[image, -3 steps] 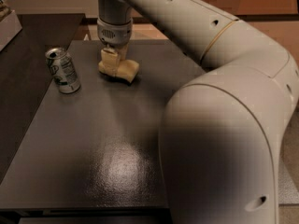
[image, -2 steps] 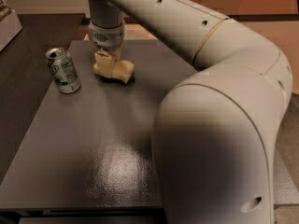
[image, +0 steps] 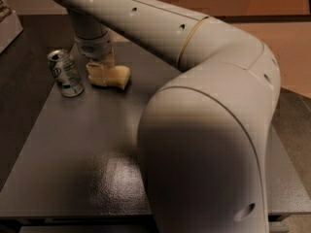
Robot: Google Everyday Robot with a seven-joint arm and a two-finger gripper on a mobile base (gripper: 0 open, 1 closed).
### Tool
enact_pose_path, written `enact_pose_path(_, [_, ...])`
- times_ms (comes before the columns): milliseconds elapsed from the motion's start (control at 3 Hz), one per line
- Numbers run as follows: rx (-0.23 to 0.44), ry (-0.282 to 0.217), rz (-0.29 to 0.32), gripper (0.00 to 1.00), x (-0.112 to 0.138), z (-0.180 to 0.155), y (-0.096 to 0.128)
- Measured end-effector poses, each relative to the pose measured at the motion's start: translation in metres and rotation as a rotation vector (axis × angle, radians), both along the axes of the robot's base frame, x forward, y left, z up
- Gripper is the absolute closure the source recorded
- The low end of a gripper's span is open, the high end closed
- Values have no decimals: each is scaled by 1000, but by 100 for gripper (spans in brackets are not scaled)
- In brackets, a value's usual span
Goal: Move sponge near 7up can
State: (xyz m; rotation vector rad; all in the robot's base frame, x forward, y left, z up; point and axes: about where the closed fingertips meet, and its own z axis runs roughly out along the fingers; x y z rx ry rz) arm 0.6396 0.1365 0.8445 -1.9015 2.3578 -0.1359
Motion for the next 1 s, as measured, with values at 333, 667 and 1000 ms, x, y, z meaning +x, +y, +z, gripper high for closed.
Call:
enact_pose_path(333, [-42,-25,31,59,-7,5,10])
enact_pose_path(667, [-62,-38,55,36,-13,13,14])
enact_pose_path(1000, [-50,-46,57,13,-10,12,17])
